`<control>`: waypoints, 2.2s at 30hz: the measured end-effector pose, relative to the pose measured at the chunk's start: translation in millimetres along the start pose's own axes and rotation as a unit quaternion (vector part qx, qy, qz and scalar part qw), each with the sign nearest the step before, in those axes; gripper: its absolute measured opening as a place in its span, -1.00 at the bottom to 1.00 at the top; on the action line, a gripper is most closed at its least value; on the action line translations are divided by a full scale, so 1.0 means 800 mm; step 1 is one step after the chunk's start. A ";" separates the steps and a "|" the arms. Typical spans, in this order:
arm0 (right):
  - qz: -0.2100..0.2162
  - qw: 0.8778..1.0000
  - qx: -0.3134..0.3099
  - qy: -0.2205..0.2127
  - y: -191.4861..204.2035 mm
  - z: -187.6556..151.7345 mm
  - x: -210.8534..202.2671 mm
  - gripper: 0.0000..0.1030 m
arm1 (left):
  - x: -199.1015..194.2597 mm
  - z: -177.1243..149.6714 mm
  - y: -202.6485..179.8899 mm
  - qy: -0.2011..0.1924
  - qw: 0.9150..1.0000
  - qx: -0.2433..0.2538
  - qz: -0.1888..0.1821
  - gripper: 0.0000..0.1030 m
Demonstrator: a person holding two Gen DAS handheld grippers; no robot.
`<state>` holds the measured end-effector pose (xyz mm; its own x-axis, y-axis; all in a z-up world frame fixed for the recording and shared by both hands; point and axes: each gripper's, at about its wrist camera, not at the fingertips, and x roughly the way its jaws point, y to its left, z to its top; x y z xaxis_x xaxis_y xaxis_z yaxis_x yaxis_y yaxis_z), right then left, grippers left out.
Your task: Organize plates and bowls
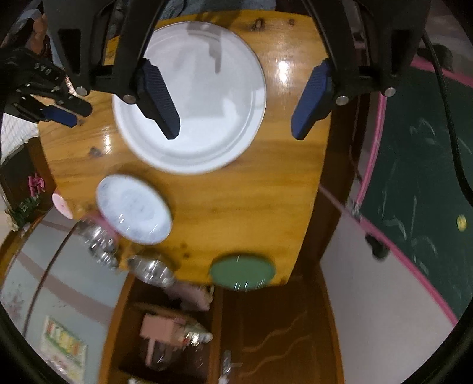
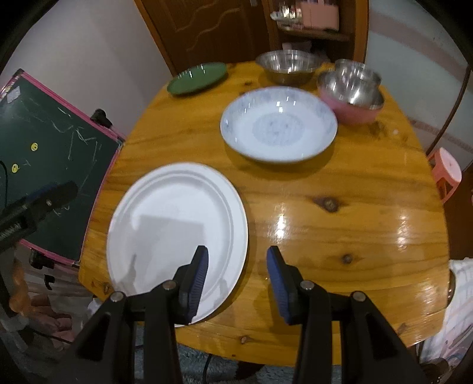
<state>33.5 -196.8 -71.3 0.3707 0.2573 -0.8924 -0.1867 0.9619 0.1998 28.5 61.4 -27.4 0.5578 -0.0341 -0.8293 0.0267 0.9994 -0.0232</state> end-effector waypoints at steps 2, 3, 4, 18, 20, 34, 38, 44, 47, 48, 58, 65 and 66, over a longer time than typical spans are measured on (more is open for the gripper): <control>-0.003 1.000 -0.005 -0.012 0.002 0.001 -0.013 -0.19 | -0.017 0.012 -0.007 -0.016 1.000 0.011 -0.001 0.53; -0.004 1.000 -0.006 -0.016 0.004 0.002 -0.019 -0.19 | -0.026 0.018 -0.011 -0.024 1.000 0.016 -0.001 0.57; -0.005 1.000 -0.008 -0.022 0.004 0.004 -0.025 -0.19 | -0.037 0.025 -0.014 -0.035 0.999 0.022 0.000 0.67; -0.024 0.992 -0.036 -0.115 0.006 0.038 -0.133 -0.19 | -0.103 0.079 -0.062 -0.082 0.992 0.094 0.006 0.71; -0.024 0.991 -0.038 -0.128 0.005 0.046 -0.147 -0.13 | -0.110 0.086 -0.066 -0.087 0.991 0.101 0.005 0.71; -0.054 0.979 -0.051 -0.190 -0.006 0.090 -0.192 0.14 | -0.092 0.133 -0.082 -0.093 0.990 0.109 -0.006 0.94; -0.062 0.978 -0.052 -0.190 -0.010 0.103 -0.188 0.14 | -0.071 0.144 -0.085 -0.085 0.991 0.104 -0.013 0.94; -0.072 0.978 -0.044 -0.190 -0.018 0.122 -0.179 0.14 | -0.043 0.160 -0.088 -0.084 0.992 0.090 -0.019 0.94; -0.073 0.980 -0.035 -0.183 -0.024 0.133 -0.172 0.14 | -0.024 0.168 -0.093 -0.080 0.993 0.088 -0.018 0.94; -0.074 0.980 -0.034 -0.181 -0.026 0.135 -0.170 0.14 | -0.019 0.170 -0.094 -0.079 0.993 0.088 -0.019 0.94; -0.099 0.982 -0.008 -0.162 -0.060 0.160 -0.136 0.14 | 0.039 0.188 -0.124 -0.065 0.994 0.086 -0.032 0.94; -0.106 0.985 0.014 -0.133 -0.088 0.170 -0.096 0.14 | 0.081 0.193 -0.145 -0.057 0.994 0.090 -0.029 0.94; -0.106 0.986 0.017 -0.130 -0.091 0.171 -0.090 0.14 | 0.088 0.193 -0.148 -0.056 0.994 0.092 -0.027 0.94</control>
<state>144.9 -273.0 34.0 0.6190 0.0609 -0.7830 -0.0513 0.9980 0.0371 192.6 -60.9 3.0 0.6406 -0.0981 -0.7616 0.2034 0.9781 0.0451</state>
